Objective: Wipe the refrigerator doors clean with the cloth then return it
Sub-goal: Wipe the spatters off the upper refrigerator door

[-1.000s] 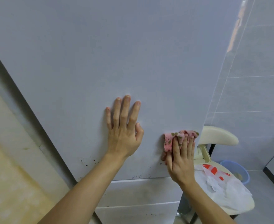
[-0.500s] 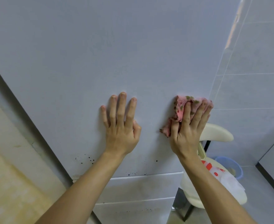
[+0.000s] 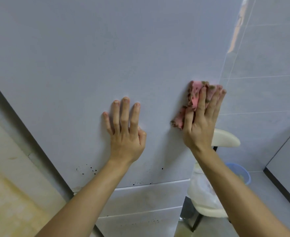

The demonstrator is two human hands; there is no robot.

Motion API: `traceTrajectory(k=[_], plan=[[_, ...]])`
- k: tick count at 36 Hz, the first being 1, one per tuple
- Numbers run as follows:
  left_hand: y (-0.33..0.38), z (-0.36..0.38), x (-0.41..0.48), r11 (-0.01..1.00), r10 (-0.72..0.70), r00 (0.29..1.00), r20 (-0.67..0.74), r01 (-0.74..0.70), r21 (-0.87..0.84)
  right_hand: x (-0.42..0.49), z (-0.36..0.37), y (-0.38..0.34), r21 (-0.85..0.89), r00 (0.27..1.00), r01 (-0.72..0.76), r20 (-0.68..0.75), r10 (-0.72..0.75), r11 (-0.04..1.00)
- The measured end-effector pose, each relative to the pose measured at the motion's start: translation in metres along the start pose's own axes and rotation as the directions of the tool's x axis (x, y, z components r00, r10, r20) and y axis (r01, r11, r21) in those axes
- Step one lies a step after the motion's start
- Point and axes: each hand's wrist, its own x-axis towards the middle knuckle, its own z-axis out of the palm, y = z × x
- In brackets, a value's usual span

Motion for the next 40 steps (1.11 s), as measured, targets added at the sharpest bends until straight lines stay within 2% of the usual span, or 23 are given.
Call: traceTrajectory(k=[3, 7, 11, 13, 16, 18, 20, 25, 29, 32, 36, 40], plan=[[-0.001, -0.001, 0.000, 1.000, 0.004, 1.000, 0.004, -0.004, -0.005, 0.028, 0.002, -0.009, 0.005, 0.995, -0.018, -0.099, 0.018, 1.000], [-0.003, -0.001, 0.000, 1.000, 0.001, 1.000, 0.002, -0.001, -0.012, -0.005, 0.014, 0.005, -0.008, 0.994, 0.031, -0.105, -0.032, 0.999], [-0.007, -0.004, -0.001, 1.000, 0.017, 1.000, 0.005, -0.017, 0.003, -0.095, 0.028, 0.026, -0.029, 1.000, 0.013, 0.007, -0.013, 1.000], [-0.009, -0.006, -0.001, 1.000, 0.025, 1.000, 0.012, -0.025, 0.009, -0.146, 0.030, 0.033, -0.033, 0.994, -0.021, 0.110, 0.025, 0.999], [-0.011, -0.007, 0.000, 0.999, 0.034, 0.999, 0.029, -0.034, 0.006, -0.190, 0.029, 0.048, -0.089, 0.967, 0.011, 0.254, 0.012, 0.996], [-0.010, -0.008, 0.000, 0.999, 0.032, 0.999, 0.038, -0.032, 0.006, -0.192, 0.029, 0.047, -0.129, 0.947, -0.092, 0.295, 0.126, 0.987], [-0.010, -0.008, 0.000, 0.999, 0.031, 0.998, 0.045, -0.032, 0.009, -0.184, 0.029, 0.036, -0.136, 0.936, -0.177, 0.283, 0.209, 0.975], [-0.020, -0.016, -0.002, 0.998, 0.055, 0.997, 0.061, -0.053, -0.038, -0.141, 0.038, -0.002, -0.064, 0.957, -0.221, 0.176, 0.229, 0.973], [-0.035, -0.028, -0.017, 0.991, 0.104, 0.992, 0.073, -0.098, -0.087, -0.110, 0.064, -0.046, -0.043, 0.984, -0.098, 0.147, 0.103, 0.994], [-0.059, -0.040, -0.032, 0.996, 0.078, 0.992, 0.100, -0.072, -0.058, -0.110, 0.084, -0.080, -0.052, 0.992, -0.045, 0.115, 0.050, 0.998], [-0.103, -0.058, -0.043, 1.000, 0.028, 0.994, 0.107, -0.028, -0.008, -0.129, 0.110, -0.119, -0.049, 0.970, 0.116, 0.218, -0.103, 0.992], [-0.138, -0.075, -0.049, 0.999, 0.029, 0.993, 0.110, -0.030, 0.013, -0.141, 0.138, -0.158, -0.069, 0.933, 0.283, 0.250, -0.259, 0.957]])
